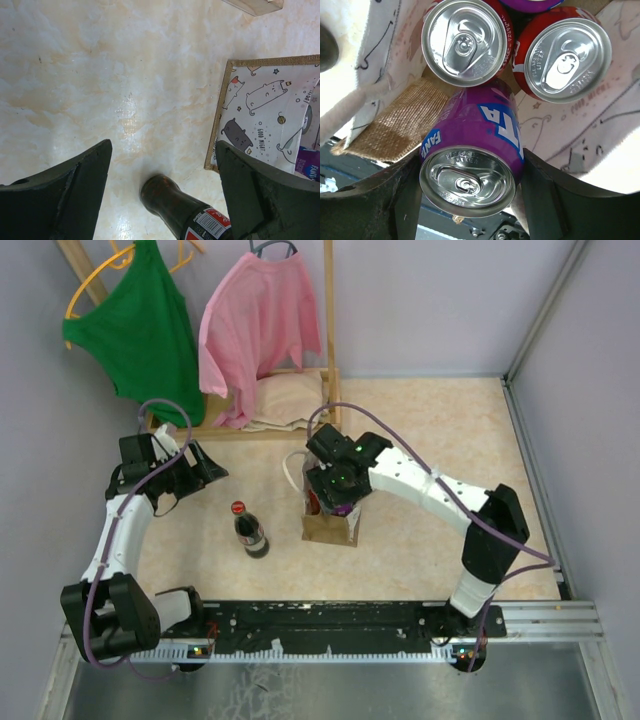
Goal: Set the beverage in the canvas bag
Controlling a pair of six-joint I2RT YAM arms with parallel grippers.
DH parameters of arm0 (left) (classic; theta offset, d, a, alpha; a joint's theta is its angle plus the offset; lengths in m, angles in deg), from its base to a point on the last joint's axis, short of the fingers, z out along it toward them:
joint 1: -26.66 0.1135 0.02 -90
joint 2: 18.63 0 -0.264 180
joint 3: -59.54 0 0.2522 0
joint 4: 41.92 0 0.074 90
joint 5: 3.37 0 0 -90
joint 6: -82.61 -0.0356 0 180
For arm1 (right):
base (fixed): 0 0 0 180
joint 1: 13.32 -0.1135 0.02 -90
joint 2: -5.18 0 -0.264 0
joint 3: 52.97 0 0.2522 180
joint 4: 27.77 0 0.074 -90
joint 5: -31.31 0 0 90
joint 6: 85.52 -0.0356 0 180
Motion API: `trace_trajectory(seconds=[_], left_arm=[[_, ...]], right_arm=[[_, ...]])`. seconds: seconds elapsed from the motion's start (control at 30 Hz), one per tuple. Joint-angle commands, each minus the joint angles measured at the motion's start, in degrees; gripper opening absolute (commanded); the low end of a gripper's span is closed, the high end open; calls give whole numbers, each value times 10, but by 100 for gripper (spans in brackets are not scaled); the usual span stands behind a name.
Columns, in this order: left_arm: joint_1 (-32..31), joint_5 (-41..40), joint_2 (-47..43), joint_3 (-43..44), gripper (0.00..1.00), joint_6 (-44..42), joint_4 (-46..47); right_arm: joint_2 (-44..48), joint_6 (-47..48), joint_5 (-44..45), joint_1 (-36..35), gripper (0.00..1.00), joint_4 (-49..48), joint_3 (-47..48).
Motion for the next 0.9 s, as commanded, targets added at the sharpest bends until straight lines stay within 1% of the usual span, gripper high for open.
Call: trace_trajectory(seconds=[0.0,0.1,0.27,0.43,0.67,0.87], left_arm=[[2,8,-5,-2,89,-7,16],[2,8,-5,-1,89,-9,16],[2,9,-2,-1,89,-8,16],[2,9,2,5,89,-8,14],[2,9,1,9,90,-13,7],[2,12,0,8,89,-11,7]], right_arm=[[-12,3,-24,7,0,-19,-12],[3,-3,-31,12,0,-24,-7],[36,-6,-32,26,0,-3,23],[49,-15,-32,44,0,11,55],[50,-28,-36,59,0,7,58],[40,-36,-37,60,0,-15,37]])
